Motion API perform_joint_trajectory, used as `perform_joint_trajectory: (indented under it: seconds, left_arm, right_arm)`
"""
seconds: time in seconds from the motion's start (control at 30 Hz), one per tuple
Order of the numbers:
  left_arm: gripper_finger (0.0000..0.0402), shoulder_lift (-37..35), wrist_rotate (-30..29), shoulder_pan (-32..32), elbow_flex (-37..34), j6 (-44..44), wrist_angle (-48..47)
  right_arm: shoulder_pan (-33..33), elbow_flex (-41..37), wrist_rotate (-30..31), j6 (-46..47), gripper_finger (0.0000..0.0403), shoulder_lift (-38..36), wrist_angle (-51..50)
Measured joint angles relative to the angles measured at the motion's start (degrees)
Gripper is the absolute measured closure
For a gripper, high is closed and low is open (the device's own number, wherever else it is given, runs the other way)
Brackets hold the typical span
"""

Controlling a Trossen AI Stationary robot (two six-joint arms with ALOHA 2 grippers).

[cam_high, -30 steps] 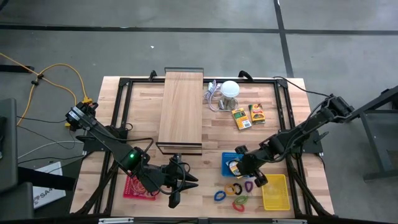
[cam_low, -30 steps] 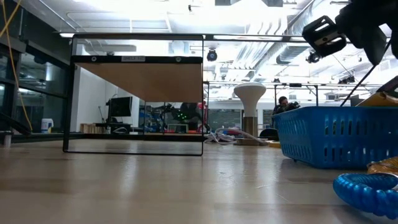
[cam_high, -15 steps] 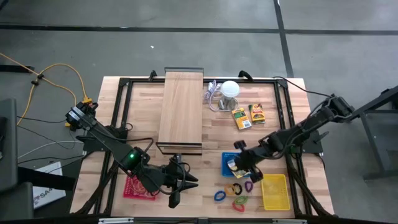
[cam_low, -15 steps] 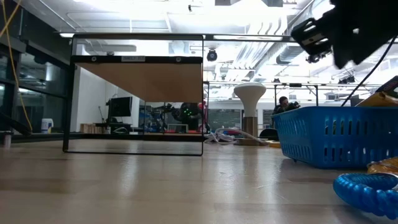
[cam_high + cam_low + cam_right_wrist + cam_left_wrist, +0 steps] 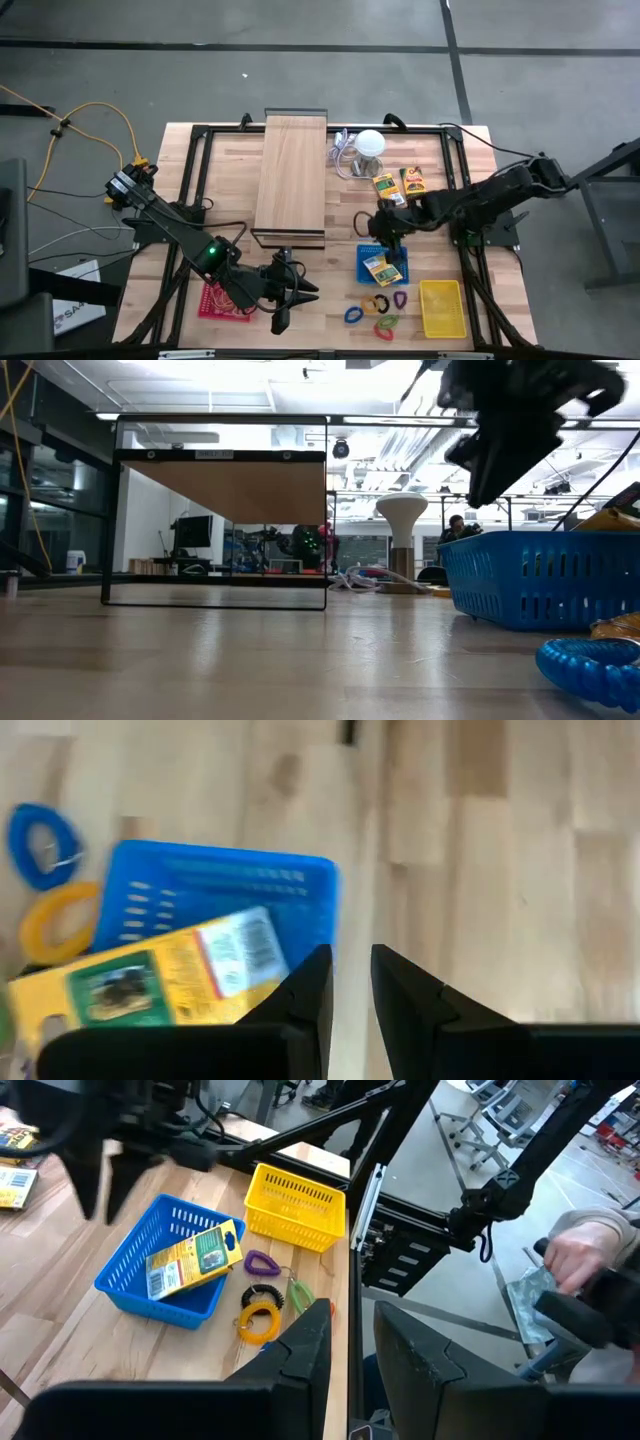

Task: Pick & Place Office Desk Supplies
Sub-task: Put the left yellow crayon box into the blue bin

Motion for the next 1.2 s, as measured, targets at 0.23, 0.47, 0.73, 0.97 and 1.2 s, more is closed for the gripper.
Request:
perform_joint_trajectory:
  seconds: [0.23,0.47,0.73,0.97,1.2]
  left_arm:
    - [0.0325,0.0,0.0,0.0,0.0,0.0,0.0]
    - [0.0325,0.0,0.0,0.0,0.0,0.0,0.0]
    - [0.0325,0.0,0.0,0.0,0.0,0.0,0.0]
    - [0.0325,0.0,0.0,0.0,0.0,0.0,0.0]
    - [0.0325,0.0,0.0,0.0,0.0,0.0,0.0]
  right_arm:
    - [-6.6,0.0,6.8,4.3,0.0341,0.0,-5.7]
    - [-11.0,0.0,7.2,5.3,0.0341,0.0,-11.0]
    - [-14.0,0.0,5.3,4.8,0.0341,0.0,-17.4]
    - [-16.3,-0.5,5.4,4.1,0.0341,-3.8,-18.2]
    - [-18.6,-8.6,5.6,6.8,0.0341,-11.9,-14.2]
